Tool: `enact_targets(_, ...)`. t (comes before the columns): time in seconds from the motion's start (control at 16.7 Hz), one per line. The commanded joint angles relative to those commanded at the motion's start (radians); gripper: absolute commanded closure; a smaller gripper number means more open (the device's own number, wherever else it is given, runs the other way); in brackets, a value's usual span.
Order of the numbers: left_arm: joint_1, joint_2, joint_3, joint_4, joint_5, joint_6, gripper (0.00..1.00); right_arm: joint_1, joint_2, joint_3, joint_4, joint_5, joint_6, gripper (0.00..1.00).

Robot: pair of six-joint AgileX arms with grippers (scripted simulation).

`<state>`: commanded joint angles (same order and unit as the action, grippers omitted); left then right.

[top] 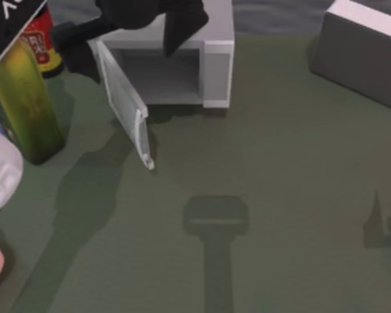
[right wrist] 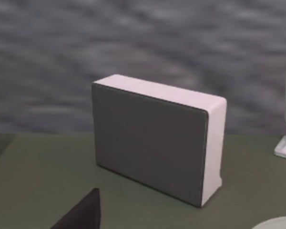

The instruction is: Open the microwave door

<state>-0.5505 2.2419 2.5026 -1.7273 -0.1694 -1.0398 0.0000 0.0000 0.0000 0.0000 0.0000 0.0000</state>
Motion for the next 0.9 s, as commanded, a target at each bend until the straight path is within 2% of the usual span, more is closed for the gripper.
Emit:
enact_targets(0.54,0.031,-0.106,-0.498,0.391,0.002,0.029,0.00,0.000,0.000,0.000,0.000,0.000,0.000,0.00)
enact_targets(0.9,0.035,-0.114,-0.552,0.441,0.002,0.033,0.00,0.000,0.000,0.000,0.000,0.000,0.000,0.00)
